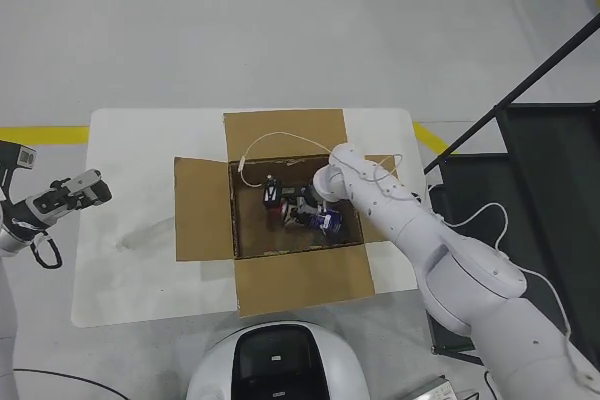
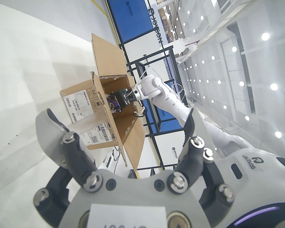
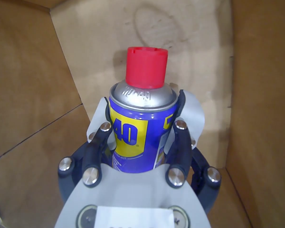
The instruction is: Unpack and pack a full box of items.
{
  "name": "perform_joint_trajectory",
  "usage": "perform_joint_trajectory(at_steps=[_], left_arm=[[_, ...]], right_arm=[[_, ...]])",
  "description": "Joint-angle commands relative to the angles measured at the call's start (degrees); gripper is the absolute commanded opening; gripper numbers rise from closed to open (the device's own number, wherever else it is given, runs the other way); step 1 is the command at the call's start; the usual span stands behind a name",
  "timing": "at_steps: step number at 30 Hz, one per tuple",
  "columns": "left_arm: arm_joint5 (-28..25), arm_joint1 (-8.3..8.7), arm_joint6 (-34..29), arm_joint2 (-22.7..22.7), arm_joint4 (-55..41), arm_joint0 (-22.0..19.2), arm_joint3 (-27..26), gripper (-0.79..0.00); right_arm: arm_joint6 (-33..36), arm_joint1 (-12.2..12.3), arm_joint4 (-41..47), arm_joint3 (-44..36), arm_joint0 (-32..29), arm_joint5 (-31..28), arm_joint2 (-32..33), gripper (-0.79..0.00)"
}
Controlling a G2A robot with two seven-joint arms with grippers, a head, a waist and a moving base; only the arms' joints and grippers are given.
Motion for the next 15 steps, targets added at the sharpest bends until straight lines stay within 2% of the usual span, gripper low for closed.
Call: perform_joint_trajectory(at_steps=[1,5,9,12,15], left_arm=[[0.0,0.00,0.0,0.0,0.0,0.0,0.0,0.000],[0.0,0.00,0.0,0.0,0.0,0.0,0.0,0.000],[0.0,0.00,0.0,0.0,0.0,0.0,0.0,0.000],[0.0,0.00,0.0,0.0,0.0,0.0,0.0,0.000],[0.0,0.00,0.0,0.0,0.0,0.0,0.0,0.000]], right_arm=[[-1.4,0.9,-0.3,-1.3,-0.1,-0.6,1.1,-0.785],[-4.7,3.8,-1.5,-5.6,-1.4,-2.5,4.3,-0.785],[-7.7,7.7,-2.9,-12.7,-4.4,-3.4,9.6,-0.785],[-9.5,11.1,-4.0,-21.6,-8.9,-3.5,15.1,-0.785],[-11.4,14.8,-5.4,-33.5,-16.0,-3.7,22.5,-0.785]])
